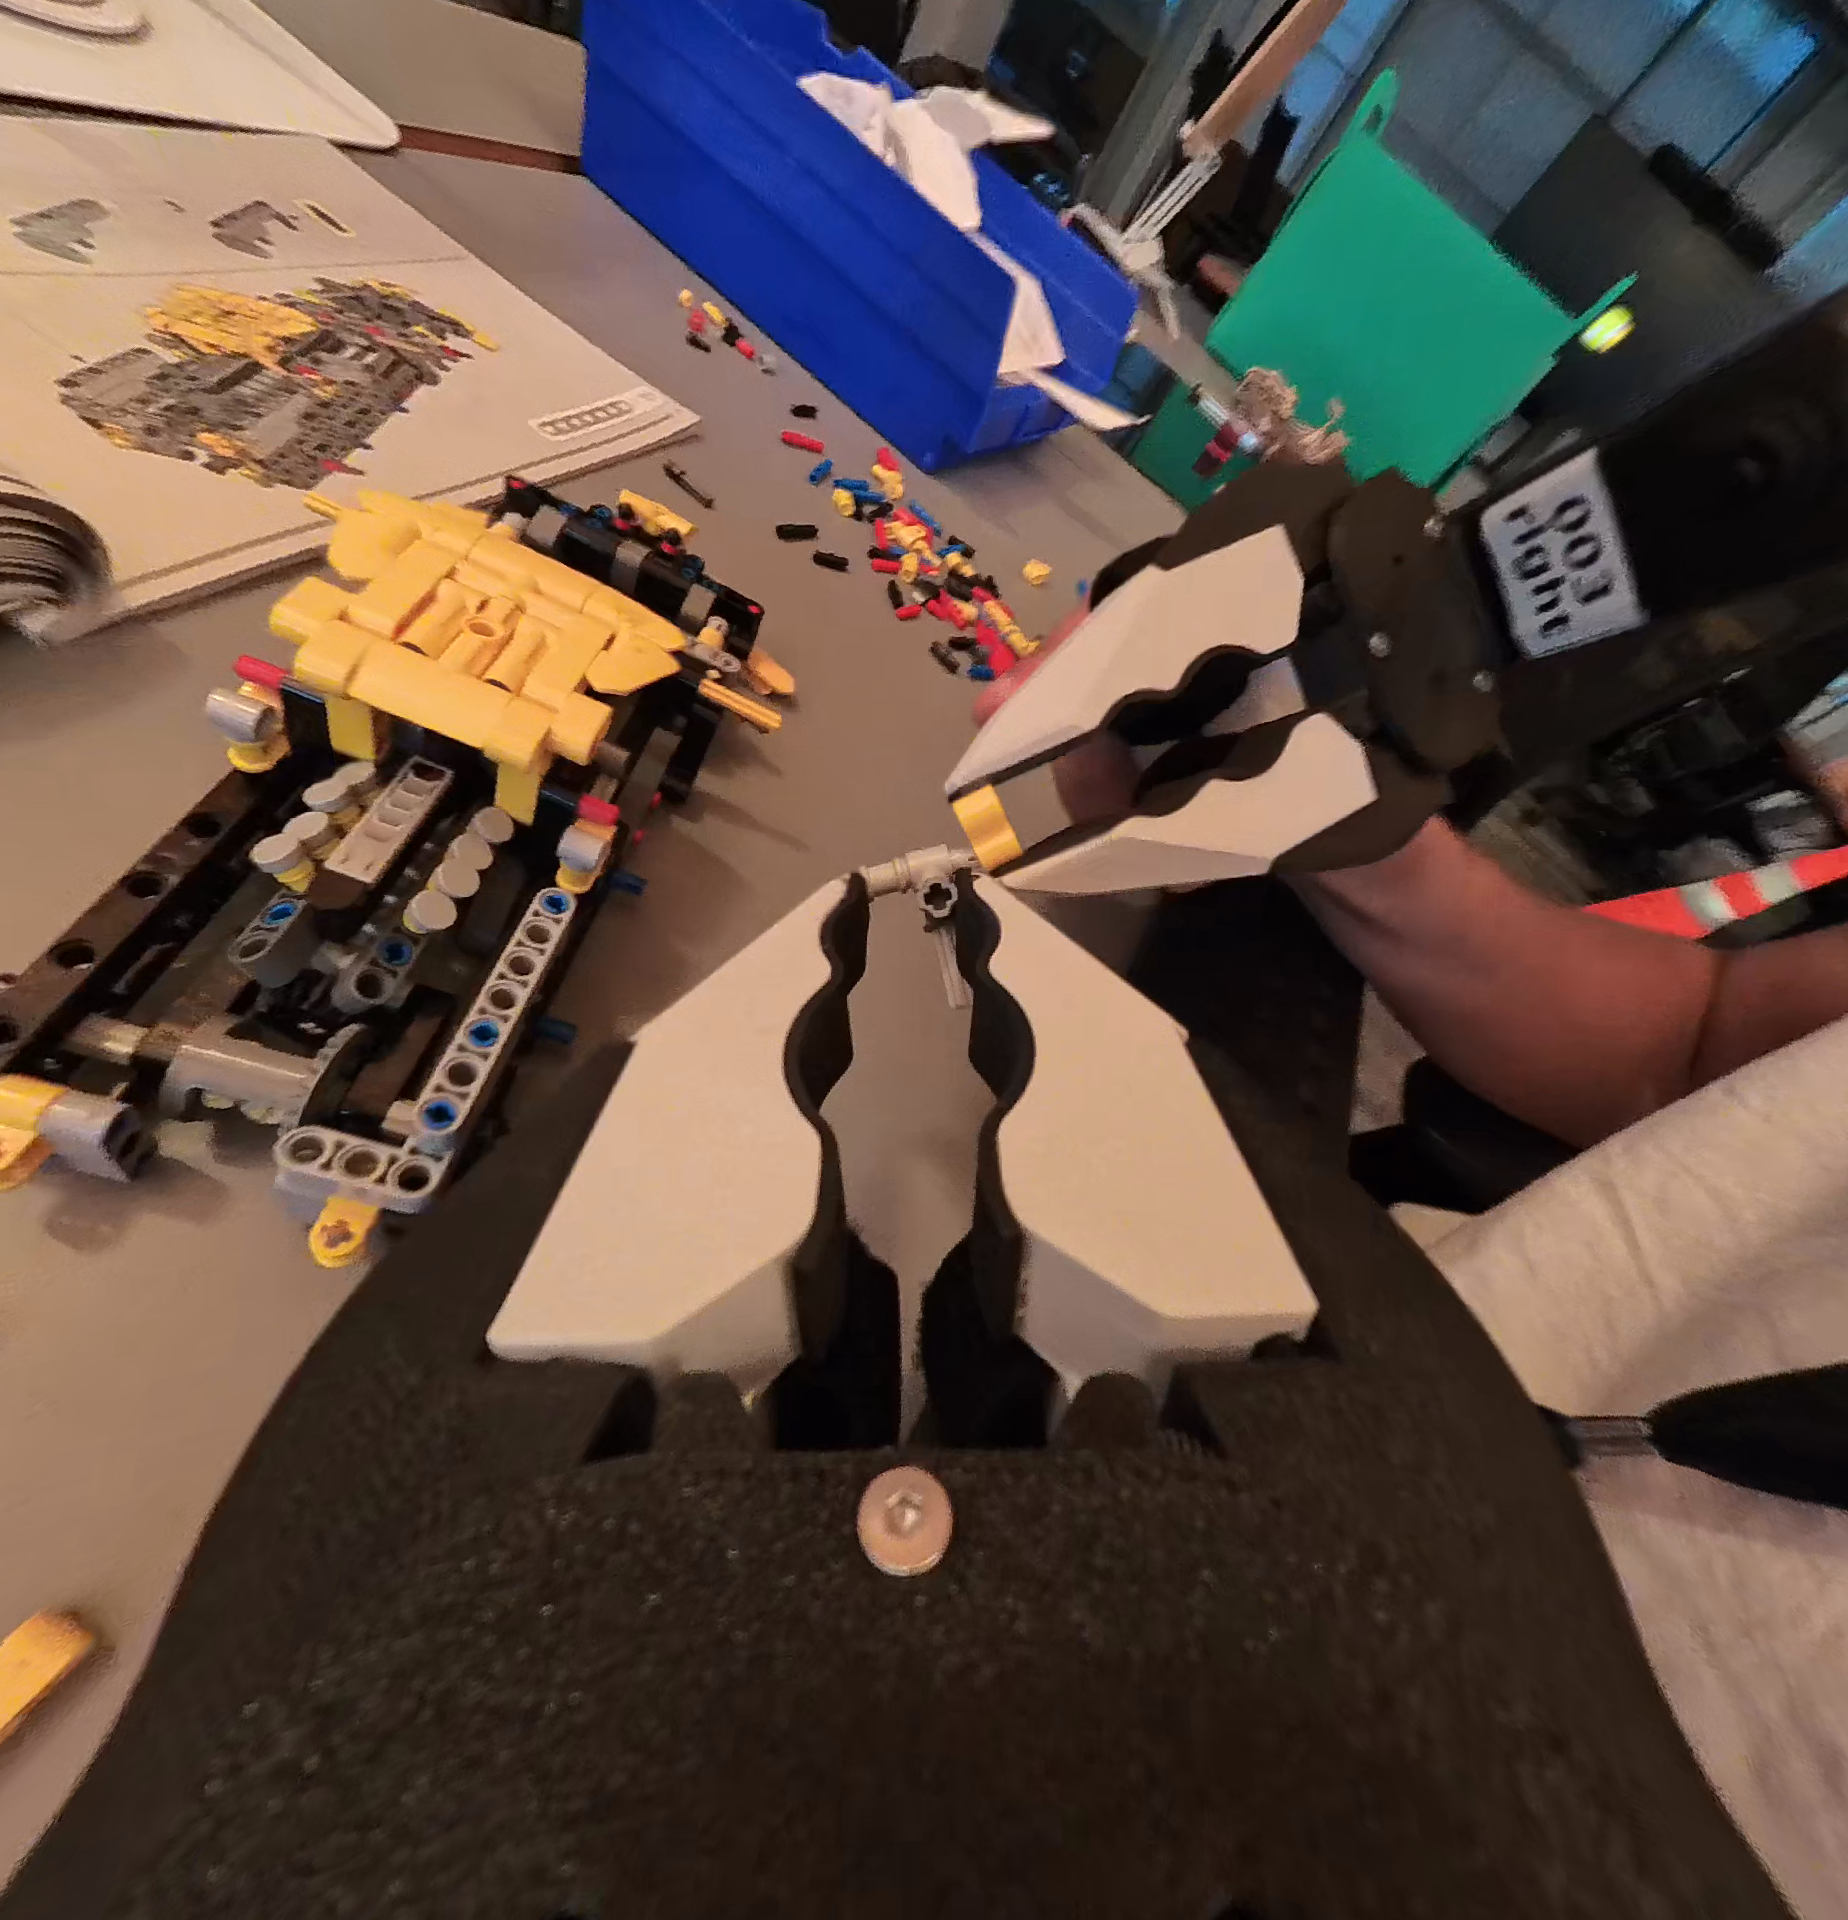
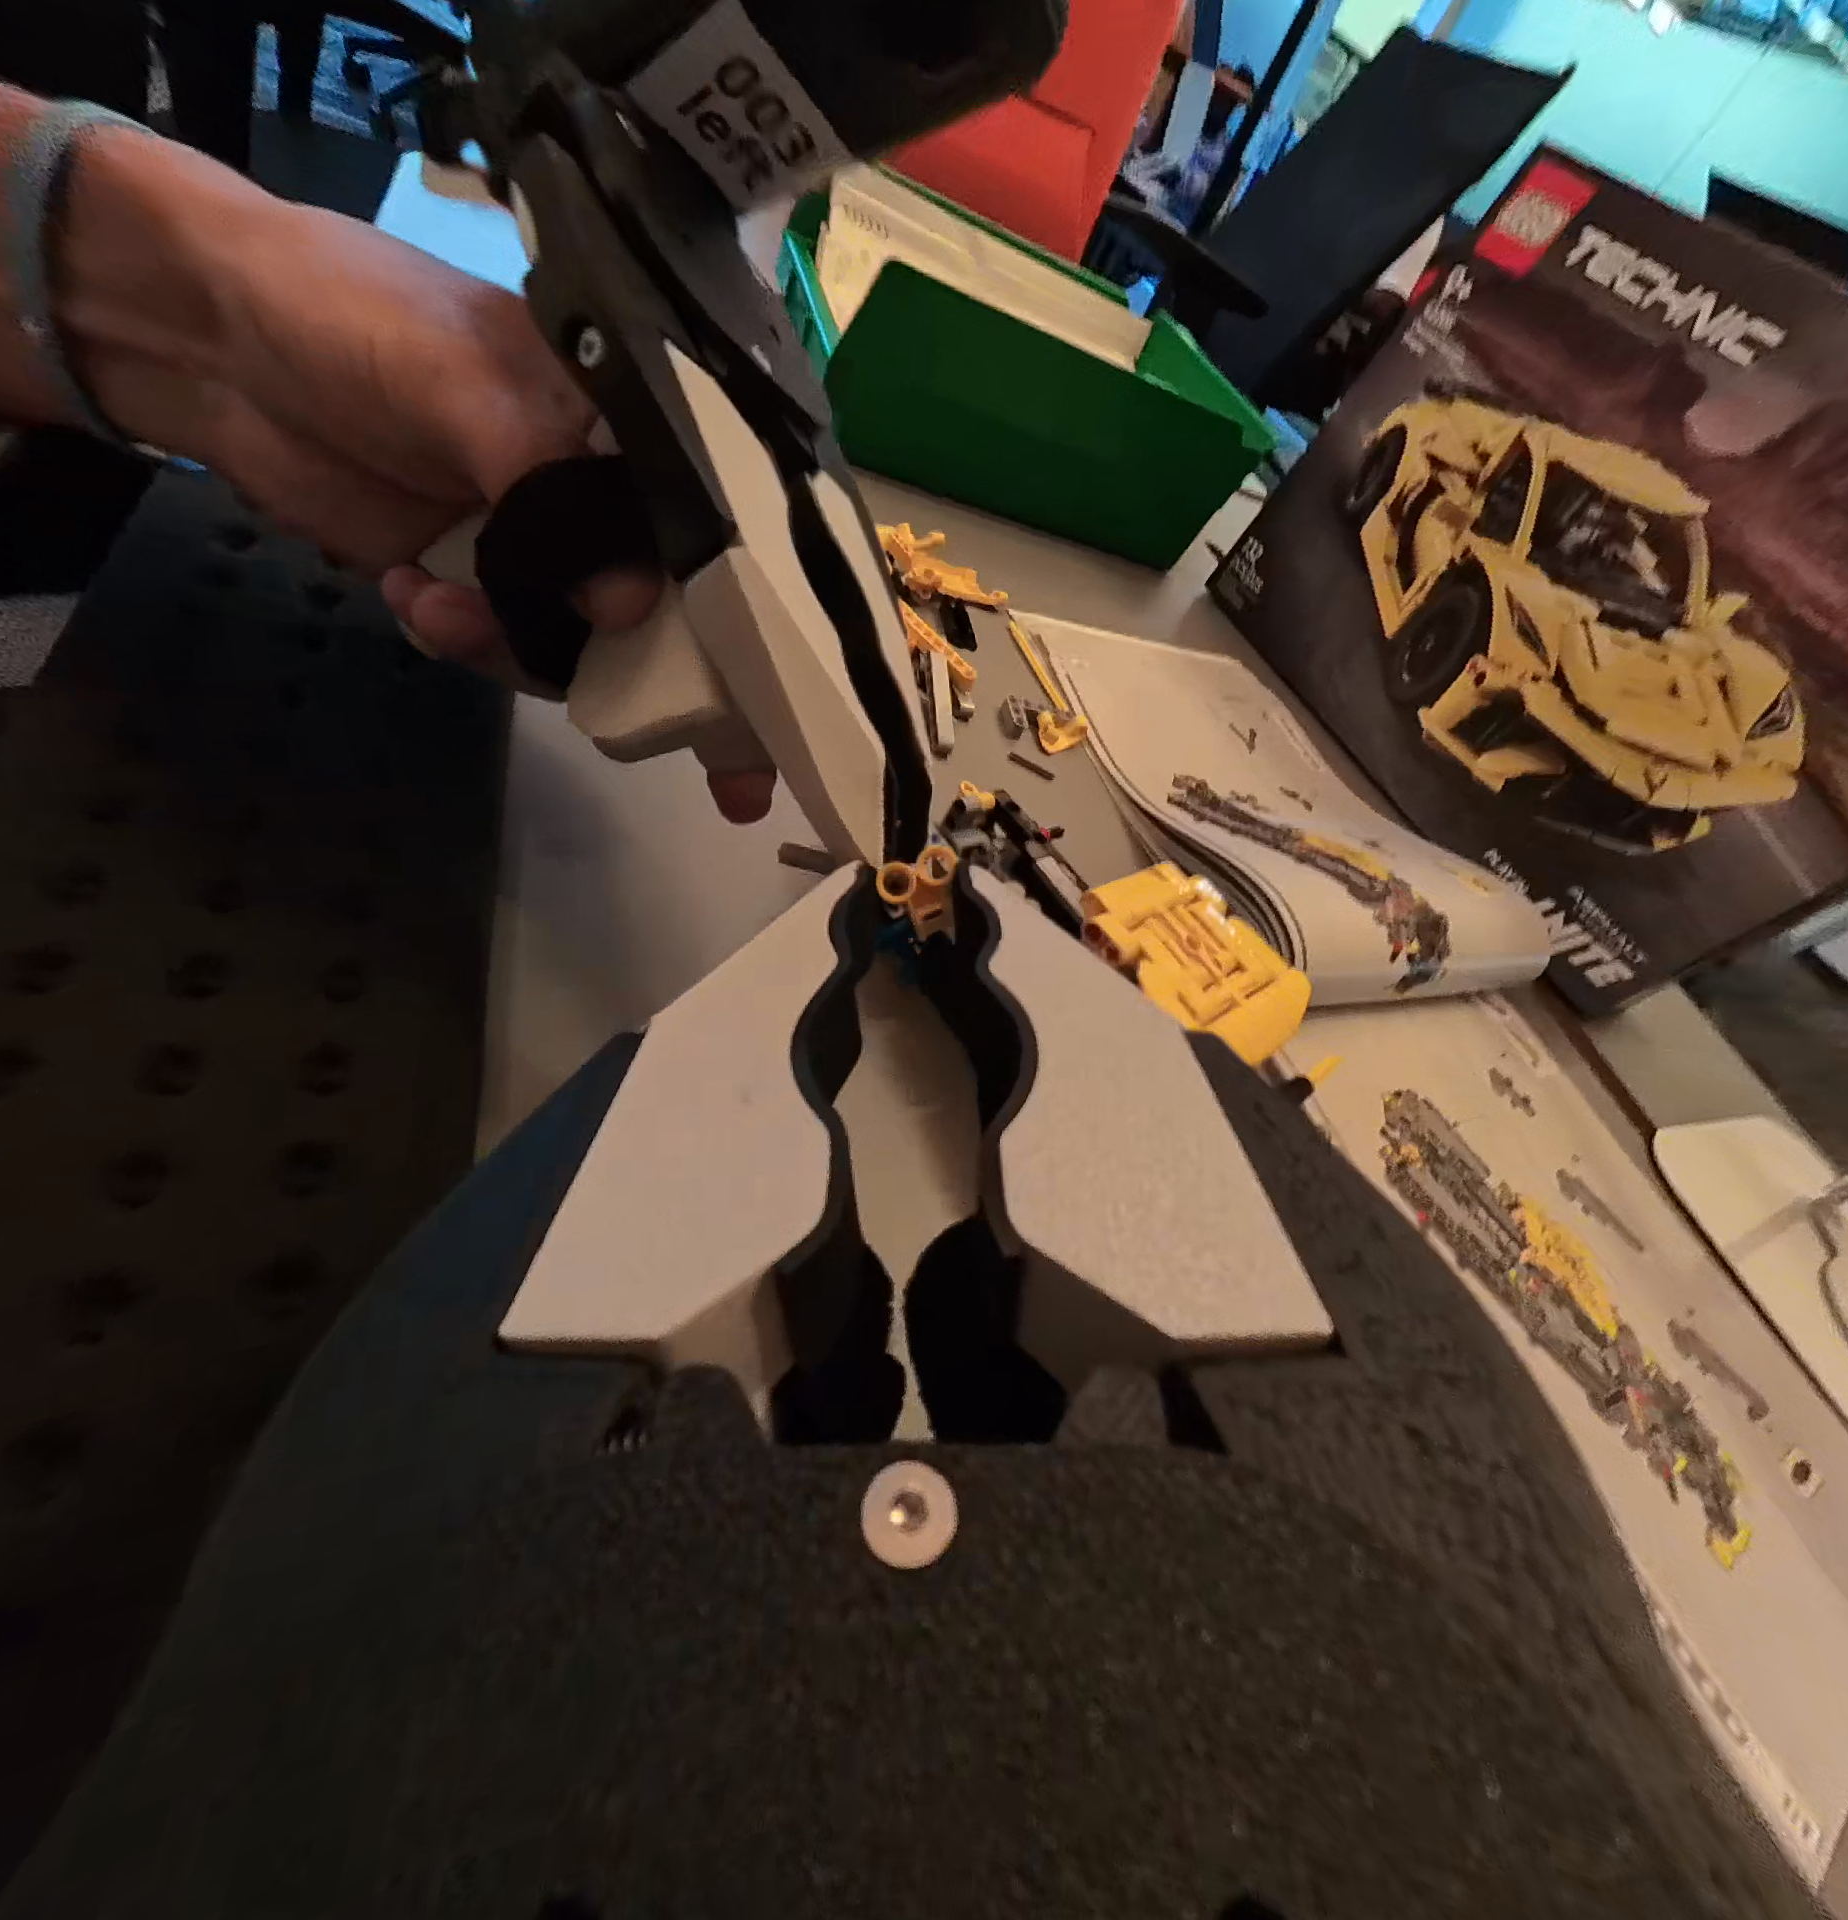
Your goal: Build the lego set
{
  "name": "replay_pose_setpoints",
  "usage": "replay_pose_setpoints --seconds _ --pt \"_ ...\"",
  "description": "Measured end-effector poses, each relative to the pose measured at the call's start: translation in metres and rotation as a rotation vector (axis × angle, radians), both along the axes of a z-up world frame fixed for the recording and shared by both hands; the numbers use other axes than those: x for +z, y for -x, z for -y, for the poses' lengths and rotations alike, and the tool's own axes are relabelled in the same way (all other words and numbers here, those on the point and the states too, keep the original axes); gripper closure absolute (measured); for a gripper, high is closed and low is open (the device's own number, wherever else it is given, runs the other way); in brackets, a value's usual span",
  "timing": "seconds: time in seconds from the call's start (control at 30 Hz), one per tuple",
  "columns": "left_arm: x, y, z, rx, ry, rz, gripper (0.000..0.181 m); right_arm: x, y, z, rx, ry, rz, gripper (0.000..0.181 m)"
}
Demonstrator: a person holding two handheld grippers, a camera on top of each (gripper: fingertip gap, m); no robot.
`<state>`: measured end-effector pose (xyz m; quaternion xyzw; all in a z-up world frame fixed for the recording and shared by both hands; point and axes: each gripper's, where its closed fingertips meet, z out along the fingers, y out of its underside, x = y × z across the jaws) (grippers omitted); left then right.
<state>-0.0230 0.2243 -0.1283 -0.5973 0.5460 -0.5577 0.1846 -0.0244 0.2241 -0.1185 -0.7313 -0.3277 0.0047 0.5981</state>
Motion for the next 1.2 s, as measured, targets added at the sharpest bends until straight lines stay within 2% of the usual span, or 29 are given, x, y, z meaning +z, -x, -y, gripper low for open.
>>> replay_pose_setpoints --seconds 0.27,0.4,0.6,0.8,0.93,1.1,1.2 --pt "-0.001 0.005 0.002 -0.026 0.107 0.038 0.164 -0.001 0.006 0.001 -0.005 -0.079 0.123 0.167" --pt "0.006 0.005 0.002 -0.035 0.196 0.079 0.165 0.007 0.005 -0.001 -0.023 -0.093 0.034 0.167" --pt "0.007 0.005 0.001 -0.019 0.176 0.095 0.165 0.006 0.005 -0.001 -0.064 -0.087 -0.003 0.167" --pt "-0.001 0.001 -0.008 0.025 0.200 0.058 0.165 -0.001 0.000 -0.010 -0.180 0.033 -0.078 0.167" --pt "-0.004 0.000 -0.009 0.011 0.281 0.030 0.164 -0.005 0.001 -0.011 -0.157 0.078 -0.157 0.158" --pt "-0.003 0.000 -0.007 0.001 0.300 0.031 0.164 -0.005 0.001 -0.011 -0.137 0.104 -0.210 0.156" --pt "0.004 0.002 -0.006 -0.015 0.297 0.076 0.164 -0.001 -0.001 -0.008 -0.099 0.131 -0.354 0.151"
